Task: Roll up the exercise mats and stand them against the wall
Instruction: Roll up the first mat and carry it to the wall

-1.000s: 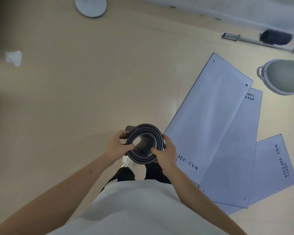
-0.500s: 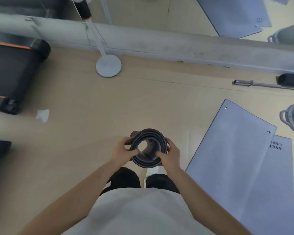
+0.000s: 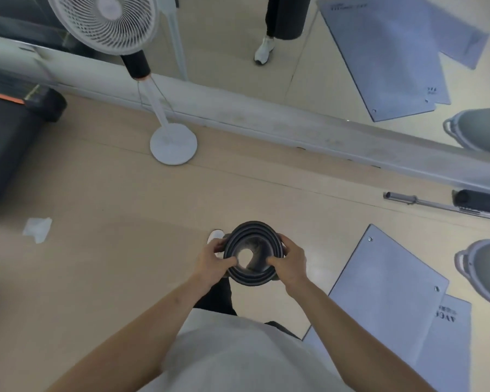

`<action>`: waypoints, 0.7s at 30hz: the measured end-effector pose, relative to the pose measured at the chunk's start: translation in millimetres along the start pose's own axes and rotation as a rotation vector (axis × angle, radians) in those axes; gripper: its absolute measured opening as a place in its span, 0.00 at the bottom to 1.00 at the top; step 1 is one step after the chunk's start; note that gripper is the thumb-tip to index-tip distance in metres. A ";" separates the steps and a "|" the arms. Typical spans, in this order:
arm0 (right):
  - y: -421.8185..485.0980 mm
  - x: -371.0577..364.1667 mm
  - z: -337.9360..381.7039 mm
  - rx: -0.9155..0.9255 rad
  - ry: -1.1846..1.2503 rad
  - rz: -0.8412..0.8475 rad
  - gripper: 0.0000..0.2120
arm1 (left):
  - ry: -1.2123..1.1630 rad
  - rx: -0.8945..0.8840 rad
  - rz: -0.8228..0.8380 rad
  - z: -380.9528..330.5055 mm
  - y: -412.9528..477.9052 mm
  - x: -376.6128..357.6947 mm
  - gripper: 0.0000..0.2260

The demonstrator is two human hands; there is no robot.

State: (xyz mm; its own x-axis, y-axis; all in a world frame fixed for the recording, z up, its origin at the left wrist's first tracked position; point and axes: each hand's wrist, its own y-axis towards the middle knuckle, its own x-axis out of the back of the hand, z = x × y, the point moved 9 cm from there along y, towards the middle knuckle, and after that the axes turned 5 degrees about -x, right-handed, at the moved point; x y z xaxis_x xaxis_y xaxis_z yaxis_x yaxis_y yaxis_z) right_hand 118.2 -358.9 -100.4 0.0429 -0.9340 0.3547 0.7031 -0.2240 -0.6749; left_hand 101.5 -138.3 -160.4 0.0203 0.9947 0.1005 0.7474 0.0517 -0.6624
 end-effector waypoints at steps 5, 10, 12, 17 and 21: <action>71.4 -10.3 98.0 -0.034 0.001 0.018 0.31 | -0.006 -0.009 -0.001 -79.0 86.3 21.0 0.24; 149.5 -15.4 174.8 -0.035 0.021 0.042 0.33 | 0.030 -0.040 -0.003 -159.1 168.8 34.7 0.26; 182.4 -18.4 201.8 -0.043 0.051 0.055 0.34 | 0.038 -0.043 -0.021 -187.0 200.2 39.9 0.29; 275.0 -33.7 263.5 -0.017 0.060 0.118 0.34 | 0.037 -0.047 -0.123 -240.8 283.3 53.7 0.31; 360.9 -51.4 307.3 0.026 0.008 0.180 0.31 | 0.004 -0.052 -0.219 -266.0 355.2 58.4 0.28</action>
State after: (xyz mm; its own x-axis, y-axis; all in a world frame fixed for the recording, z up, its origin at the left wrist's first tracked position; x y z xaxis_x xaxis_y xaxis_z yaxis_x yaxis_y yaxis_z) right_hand 587.8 -306.2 -163.4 0.1642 -0.9605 0.2246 0.7028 -0.0459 -0.7099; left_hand 544.7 -85.4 -192.4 -0.1433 0.9600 0.2407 0.7678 0.2613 -0.5850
